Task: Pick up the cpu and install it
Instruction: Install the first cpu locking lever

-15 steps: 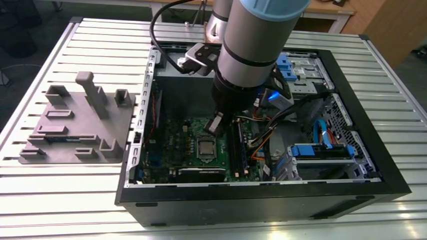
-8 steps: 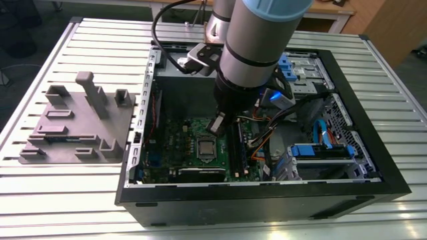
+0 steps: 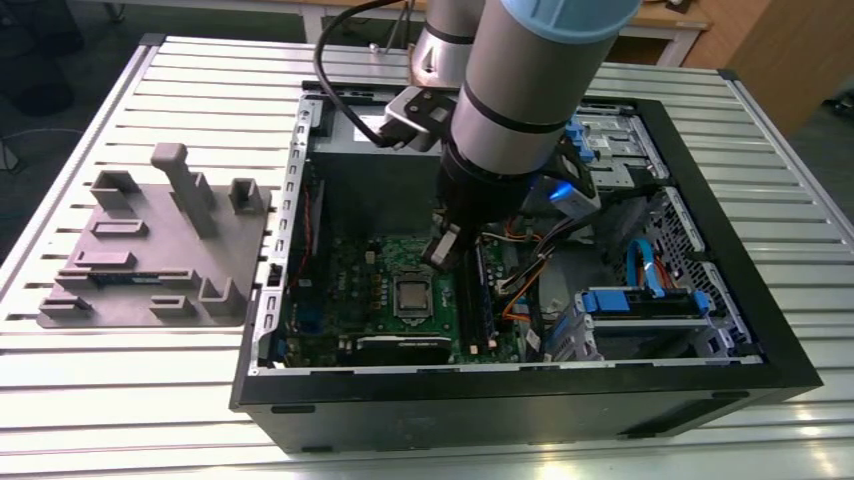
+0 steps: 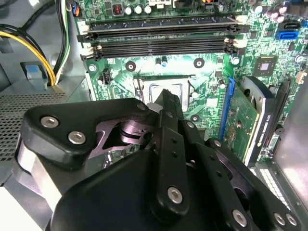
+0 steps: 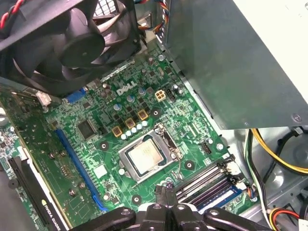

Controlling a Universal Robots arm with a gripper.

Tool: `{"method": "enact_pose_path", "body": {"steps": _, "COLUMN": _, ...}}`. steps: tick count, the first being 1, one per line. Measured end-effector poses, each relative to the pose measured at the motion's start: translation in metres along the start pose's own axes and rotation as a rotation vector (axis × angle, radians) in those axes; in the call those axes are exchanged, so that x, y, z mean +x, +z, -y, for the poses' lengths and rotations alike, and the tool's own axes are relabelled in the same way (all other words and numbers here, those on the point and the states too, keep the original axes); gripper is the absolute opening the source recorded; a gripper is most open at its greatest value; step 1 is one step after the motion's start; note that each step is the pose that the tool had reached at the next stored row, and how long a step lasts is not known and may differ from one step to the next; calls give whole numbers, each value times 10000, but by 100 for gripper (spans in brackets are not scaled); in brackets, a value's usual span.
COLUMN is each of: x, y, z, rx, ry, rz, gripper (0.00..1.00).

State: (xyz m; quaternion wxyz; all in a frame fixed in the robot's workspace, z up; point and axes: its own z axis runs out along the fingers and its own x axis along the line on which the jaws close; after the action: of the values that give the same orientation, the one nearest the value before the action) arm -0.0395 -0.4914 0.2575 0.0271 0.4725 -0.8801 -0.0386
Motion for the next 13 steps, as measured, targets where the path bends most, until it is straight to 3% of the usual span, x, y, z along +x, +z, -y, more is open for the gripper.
{"method": "enact_pose_path", "body": {"steps": 5, "x": 1, "y": -55, "z": -5, "rx": -23, "ry": -5, "rz": 41, "gripper": 10}}
{"method": "enact_pose_path", "body": {"steps": 13, "x": -16, "y": -58, "z": 11, "rx": -25, "ry": -5, "rz": 47, "gripper": 10}}
